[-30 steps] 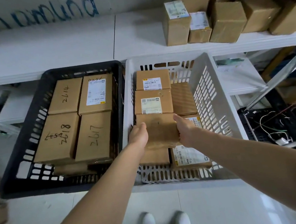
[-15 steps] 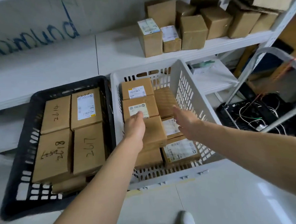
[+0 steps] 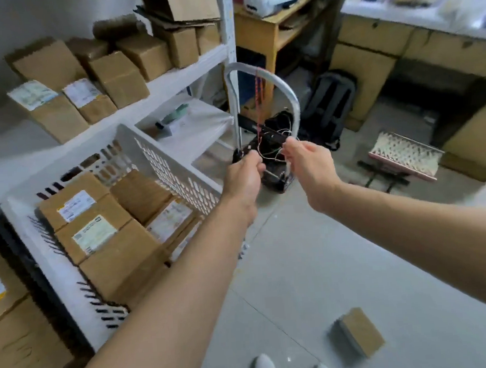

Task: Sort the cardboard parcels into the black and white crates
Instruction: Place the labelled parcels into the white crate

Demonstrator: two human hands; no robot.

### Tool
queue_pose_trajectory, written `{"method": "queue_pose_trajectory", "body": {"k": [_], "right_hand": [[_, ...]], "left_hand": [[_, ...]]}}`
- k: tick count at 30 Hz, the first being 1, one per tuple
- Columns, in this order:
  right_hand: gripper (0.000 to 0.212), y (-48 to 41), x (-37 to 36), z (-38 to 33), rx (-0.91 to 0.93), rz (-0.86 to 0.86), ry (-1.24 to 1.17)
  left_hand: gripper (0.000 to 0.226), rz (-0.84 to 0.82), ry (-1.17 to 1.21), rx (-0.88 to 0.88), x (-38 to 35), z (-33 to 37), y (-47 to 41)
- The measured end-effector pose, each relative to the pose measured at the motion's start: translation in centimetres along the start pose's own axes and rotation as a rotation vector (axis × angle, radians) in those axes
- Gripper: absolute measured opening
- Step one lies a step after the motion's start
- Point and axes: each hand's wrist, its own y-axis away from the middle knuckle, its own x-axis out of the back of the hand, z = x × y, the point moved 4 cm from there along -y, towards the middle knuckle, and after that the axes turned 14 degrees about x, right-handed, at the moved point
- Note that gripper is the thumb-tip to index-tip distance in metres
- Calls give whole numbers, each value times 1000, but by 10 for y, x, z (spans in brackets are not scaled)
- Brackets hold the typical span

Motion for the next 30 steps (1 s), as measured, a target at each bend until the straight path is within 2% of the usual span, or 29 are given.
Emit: {"method": "queue_pose_trajectory", "body": {"k": [4,6,8,11,15,19,24,28,30], "right_hand": [[30,1,95,38,-92,169,-14],[34,7,145,70,-164,242,13],[38,16,191,110,-249,291,45],[29,32,251,178,-405,341,81],[49,63,310,291,-634,390,30],[61,100,340,407,-831,432,-37],[62,140,345,554,-998,525,-147],[54,168,341,655,-1093,590,-184],[42,180,339,695,-1122,608,-172]], "left_hand": [[24,-185,-86,80,-89,-30,-3],[23,-248,-139,144,-132,-57,-8],[26,-284,-208,198,-172,-91,-16],[27,-296,-303,274,-223,-154,-37],[22,-289,-443,395,-275,-258,-81],[18,-282,-586,480,-304,-363,-133],[11,-247,-790,525,-317,-493,-212],[40,-220,-908,547,-317,-587,-266],[42,-221,-971,545,-315,-626,-289]]}}
